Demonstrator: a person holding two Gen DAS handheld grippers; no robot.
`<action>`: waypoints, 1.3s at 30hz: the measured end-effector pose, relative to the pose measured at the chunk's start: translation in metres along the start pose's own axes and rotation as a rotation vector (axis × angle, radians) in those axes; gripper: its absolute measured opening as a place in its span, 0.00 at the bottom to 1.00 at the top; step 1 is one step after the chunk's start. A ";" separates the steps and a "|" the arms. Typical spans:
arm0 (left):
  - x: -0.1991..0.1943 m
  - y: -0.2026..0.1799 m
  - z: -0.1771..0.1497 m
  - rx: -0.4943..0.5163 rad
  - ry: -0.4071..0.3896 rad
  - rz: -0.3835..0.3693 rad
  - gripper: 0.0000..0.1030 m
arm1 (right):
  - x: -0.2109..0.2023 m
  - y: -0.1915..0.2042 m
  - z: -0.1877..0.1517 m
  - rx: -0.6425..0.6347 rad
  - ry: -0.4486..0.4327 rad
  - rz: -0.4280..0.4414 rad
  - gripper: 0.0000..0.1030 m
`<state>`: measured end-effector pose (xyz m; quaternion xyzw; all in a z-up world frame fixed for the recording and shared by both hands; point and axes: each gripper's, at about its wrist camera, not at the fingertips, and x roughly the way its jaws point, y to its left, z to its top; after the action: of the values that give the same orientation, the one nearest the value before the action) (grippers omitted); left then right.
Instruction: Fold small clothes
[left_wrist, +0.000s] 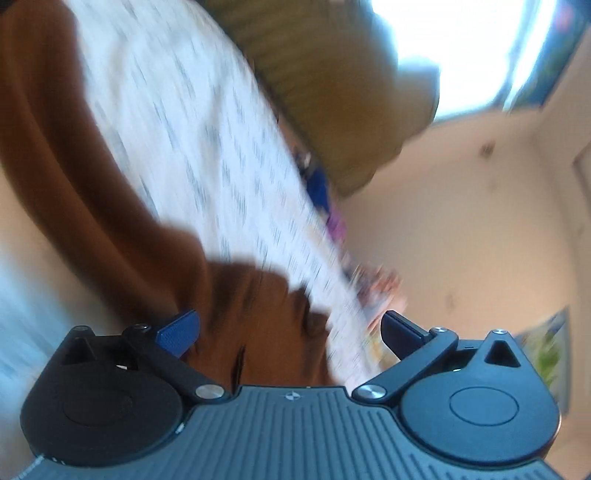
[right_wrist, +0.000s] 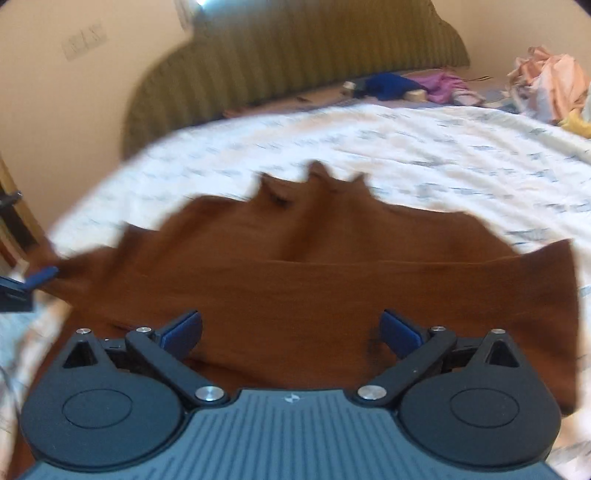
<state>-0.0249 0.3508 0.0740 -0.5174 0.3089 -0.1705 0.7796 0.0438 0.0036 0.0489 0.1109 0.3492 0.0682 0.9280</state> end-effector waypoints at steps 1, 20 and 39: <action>-0.020 0.010 0.015 -0.045 -0.060 -0.023 0.99 | -0.001 0.014 -0.004 0.000 -0.023 0.031 1.00; -0.116 0.111 0.227 -0.115 -0.355 0.379 0.87 | 0.027 0.119 -0.055 0.052 -0.126 0.307 1.00; -0.095 -0.010 0.118 0.306 -0.221 0.231 0.03 | 0.019 0.109 -0.055 0.111 -0.215 0.312 1.00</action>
<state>-0.0180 0.4853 0.1442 -0.3699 0.2492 -0.0671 0.8925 0.0166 0.1212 0.0240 0.2213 0.2298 0.1796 0.9306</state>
